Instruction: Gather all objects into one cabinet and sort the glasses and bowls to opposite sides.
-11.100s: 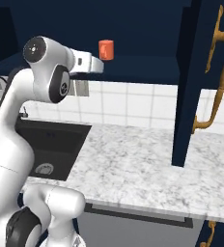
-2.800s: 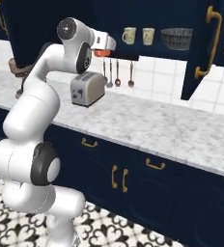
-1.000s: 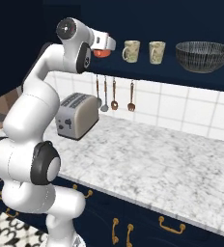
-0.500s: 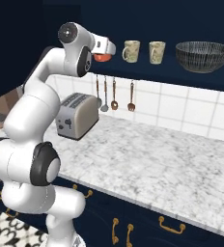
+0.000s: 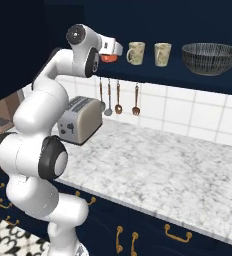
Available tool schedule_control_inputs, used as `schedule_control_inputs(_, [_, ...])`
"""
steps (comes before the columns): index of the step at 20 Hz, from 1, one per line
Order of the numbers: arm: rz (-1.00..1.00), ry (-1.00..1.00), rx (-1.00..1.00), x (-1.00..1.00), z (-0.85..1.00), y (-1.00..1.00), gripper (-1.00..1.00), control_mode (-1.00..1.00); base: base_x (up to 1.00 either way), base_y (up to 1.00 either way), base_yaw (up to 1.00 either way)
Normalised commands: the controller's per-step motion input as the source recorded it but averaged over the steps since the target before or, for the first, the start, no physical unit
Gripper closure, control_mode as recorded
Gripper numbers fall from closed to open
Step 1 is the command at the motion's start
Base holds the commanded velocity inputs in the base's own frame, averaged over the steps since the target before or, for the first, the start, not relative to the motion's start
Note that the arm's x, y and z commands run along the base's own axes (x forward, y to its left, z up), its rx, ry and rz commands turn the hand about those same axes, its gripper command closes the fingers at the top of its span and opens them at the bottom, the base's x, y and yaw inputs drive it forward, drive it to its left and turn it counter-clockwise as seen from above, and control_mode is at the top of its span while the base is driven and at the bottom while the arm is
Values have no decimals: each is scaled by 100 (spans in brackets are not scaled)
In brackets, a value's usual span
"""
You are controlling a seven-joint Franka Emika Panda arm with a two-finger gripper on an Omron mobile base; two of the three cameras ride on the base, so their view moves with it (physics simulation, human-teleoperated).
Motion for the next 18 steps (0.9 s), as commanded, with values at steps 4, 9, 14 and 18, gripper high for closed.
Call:
schedule_control_inputs(4, [0, 0, 0, 39, -3, -13, 100, -100, 0, 0, 0])
schedule_control_inputs(9, [0, 0, 0, 44, -2, -5, 100, -100, 0, 0, 0])
schedule_control_inputs(14, [0, 0, 0, 24, 0, -4, -100, -100, 0, 0, 0])
schedule_control_inputs(18, [0, -1, 0, 4, 0, -7, -100, -100, 0, 0, 0])
